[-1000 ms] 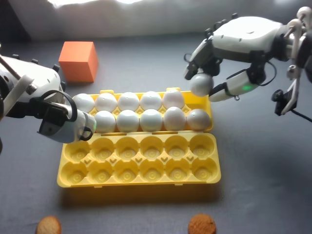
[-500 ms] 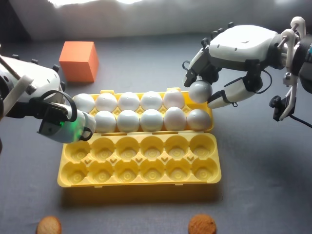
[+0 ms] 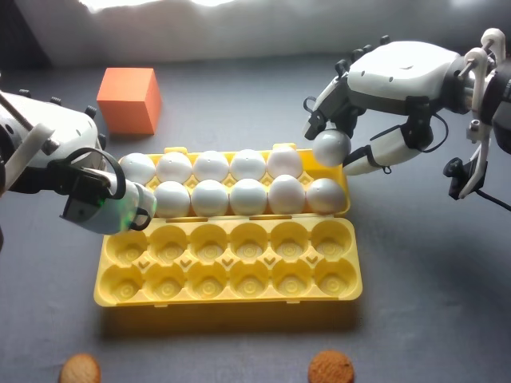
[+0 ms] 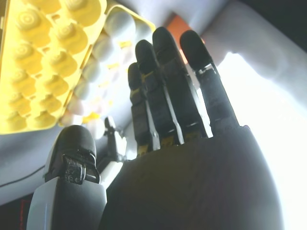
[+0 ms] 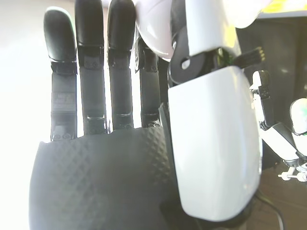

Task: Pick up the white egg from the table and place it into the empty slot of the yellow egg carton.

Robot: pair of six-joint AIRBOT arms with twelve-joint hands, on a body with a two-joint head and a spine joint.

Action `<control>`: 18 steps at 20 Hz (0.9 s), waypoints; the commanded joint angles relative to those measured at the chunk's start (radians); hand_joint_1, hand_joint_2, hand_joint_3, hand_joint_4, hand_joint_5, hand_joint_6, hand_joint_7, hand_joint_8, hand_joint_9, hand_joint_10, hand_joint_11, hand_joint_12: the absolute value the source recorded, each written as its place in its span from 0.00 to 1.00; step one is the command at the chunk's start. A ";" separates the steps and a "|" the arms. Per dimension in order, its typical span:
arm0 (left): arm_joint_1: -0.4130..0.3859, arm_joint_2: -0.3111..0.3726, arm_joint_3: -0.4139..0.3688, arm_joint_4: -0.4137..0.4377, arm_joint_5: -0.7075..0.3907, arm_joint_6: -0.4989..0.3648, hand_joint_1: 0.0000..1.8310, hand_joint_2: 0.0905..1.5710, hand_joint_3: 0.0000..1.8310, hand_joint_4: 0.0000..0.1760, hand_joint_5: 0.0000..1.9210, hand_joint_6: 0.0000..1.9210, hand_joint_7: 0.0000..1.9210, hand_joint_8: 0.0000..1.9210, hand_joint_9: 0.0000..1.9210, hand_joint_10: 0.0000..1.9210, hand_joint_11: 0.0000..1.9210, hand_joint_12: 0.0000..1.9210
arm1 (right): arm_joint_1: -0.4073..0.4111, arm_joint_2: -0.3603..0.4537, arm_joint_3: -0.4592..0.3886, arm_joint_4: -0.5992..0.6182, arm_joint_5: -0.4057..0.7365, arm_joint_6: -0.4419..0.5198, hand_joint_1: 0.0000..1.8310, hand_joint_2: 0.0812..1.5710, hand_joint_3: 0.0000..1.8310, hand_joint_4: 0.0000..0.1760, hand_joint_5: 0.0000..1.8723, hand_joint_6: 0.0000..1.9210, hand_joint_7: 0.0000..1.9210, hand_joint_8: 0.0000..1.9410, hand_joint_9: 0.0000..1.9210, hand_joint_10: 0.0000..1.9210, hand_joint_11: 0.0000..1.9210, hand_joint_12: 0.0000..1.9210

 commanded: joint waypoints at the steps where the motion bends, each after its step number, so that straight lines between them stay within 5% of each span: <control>1: -0.011 0.012 -0.002 0.082 0.003 0.005 0.00 0.84 0.00 0.00 0.29 0.00 0.38 0.00 0.37 0.00 0.10 0.63 | 0.003 0.012 0.005 0.033 0.107 0.003 0.65 0.73 0.00 0.00 0.42 0.65 0.50 0.55 0.43 0.35 0.26 0.68; 2: -0.011 0.012 -0.002 0.082 0.003 0.005 0.00 0.84 0.00 0.00 0.29 0.00 0.38 0.00 0.37 0.00 0.10 0.63 | 0.001 0.012 0.005 0.034 0.109 0.003 0.62 0.73 0.00 0.00 0.44 0.62 0.45 0.33 0.42 0.32 0.25 0.67; 3: -0.011 0.012 -0.002 0.082 0.003 0.005 0.00 0.84 0.00 0.00 0.28 0.00 0.38 0.00 0.36 0.00 0.10 0.63 | 0.000 0.012 0.005 0.035 0.110 0.003 0.61 0.69 0.00 0.00 0.37 0.34 0.44 0.20 0.40 0.29 0.23 0.66; 4: -0.011 0.012 -0.002 0.082 0.003 0.005 0.00 0.84 0.00 0.00 0.29 0.00 0.38 0.00 0.37 0.00 0.10 0.63 | -0.001 0.011 0.005 0.040 0.110 0.003 0.60 0.67 0.00 0.00 0.38 0.19 0.46 0.11 0.41 0.24 0.23 0.64; 6: -0.012 0.012 -0.002 0.082 0.003 0.005 0.00 0.84 0.00 0.00 0.28 0.00 0.38 0.00 0.37 0.00 0.10 0.62 | -0.001 0.011 0.005 0.052 0.110 0.003 0.59 0.67 0.00 0.00 0.42 0.07 0.45 0.02 0.40 0.16 0.18 0.64; 18: -0.012 0.012 -0.002 0.082 0.004 0.006 0.00 0.84 0.00 0.00 0.28 0.00 0.38 0.00 0.37 0.00 0.10 0.63 | -0.015 0.010 0.005 0.052 0.114 0.001 0.48 0.68 0.00 0.00 0.37 0.00 0.38 0.00 0.33 0.09 0.07 0.70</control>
